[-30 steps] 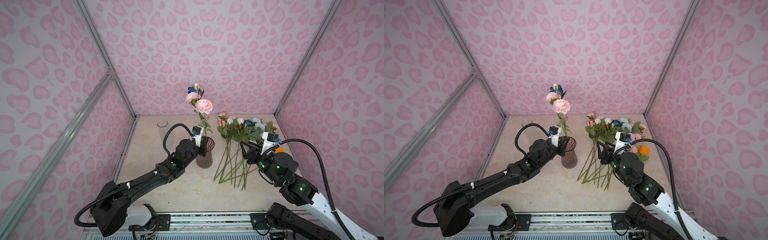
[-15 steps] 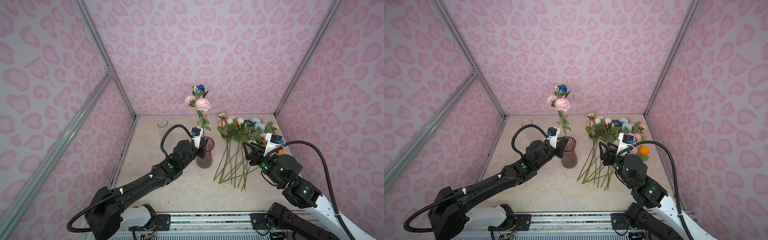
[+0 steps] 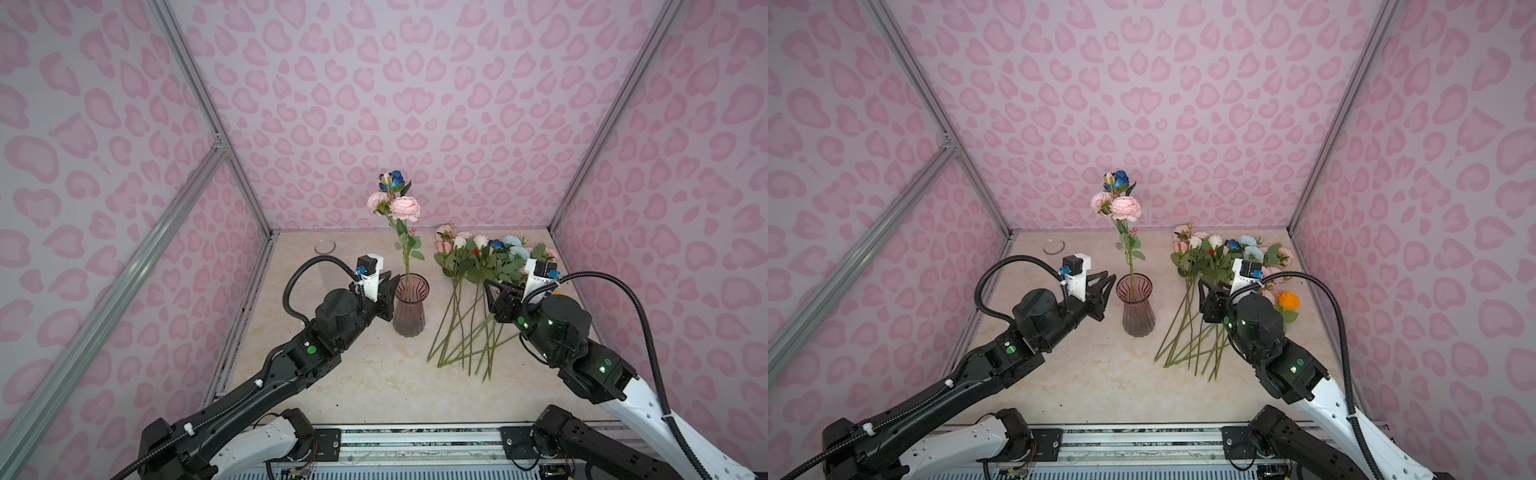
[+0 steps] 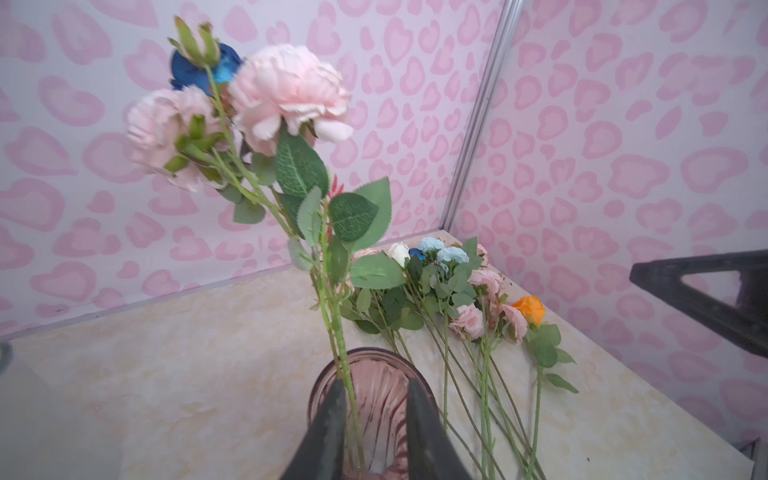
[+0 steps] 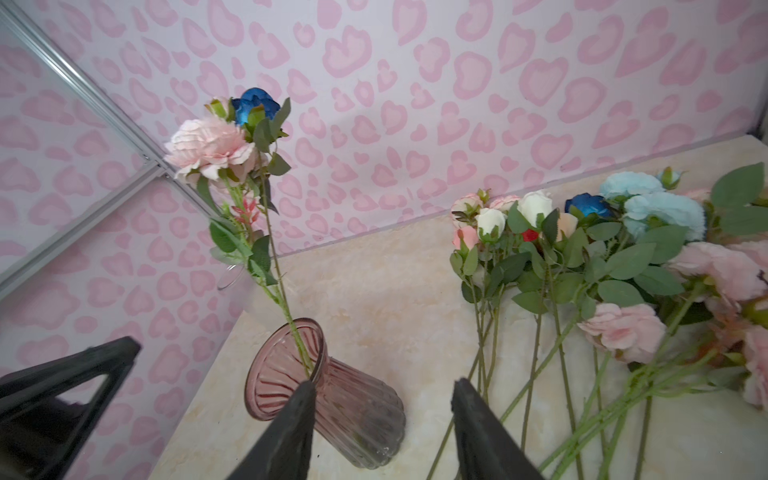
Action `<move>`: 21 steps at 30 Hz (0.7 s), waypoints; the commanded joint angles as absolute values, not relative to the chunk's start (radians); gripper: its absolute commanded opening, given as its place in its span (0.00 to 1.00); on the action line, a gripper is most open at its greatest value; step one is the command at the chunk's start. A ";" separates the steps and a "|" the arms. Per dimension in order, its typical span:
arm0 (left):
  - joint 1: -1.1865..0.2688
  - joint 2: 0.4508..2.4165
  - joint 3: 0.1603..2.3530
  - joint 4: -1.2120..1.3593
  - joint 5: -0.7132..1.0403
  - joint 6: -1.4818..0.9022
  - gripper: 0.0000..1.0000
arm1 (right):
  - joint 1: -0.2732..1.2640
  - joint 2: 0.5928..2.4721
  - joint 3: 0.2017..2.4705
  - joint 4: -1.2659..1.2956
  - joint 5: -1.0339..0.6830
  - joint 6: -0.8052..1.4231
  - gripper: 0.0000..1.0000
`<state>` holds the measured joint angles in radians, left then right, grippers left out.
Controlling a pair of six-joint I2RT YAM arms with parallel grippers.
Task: Arrange the flowers into the vase
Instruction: 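Lower the pink rose stems into the vase with the left gripper and release, then withdraw the left gripper while the right gripper reaches into the flower pile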
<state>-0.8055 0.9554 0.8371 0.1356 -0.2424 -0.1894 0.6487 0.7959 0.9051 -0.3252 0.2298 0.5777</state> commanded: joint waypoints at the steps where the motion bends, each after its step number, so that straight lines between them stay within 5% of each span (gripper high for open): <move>1: -0.803 0.885 0.865 -0.014 -0.463 -0.263 0.35 | 0.558 0.914 0.964 -0.490 0.136 0.561 0.50; 6: -0.644 0.865 0.930 -0.222 -0.383 -0.408 0.72 | 0.427 1.112 0.975 -0.485 -0.041 0.489 0.43; 12: -0.335 0.911 0.931 -0.237 -0.072 -0.651 0.85 | 0.356 1.379 1.081 -0.496 -0.099 0.446 0.40; 21: -0.277 1.018 0.970 -0.234 -0.013 -0.615 0.85 | 0.339 1.761 1.266 -0.455 -0.198 0.439 0.24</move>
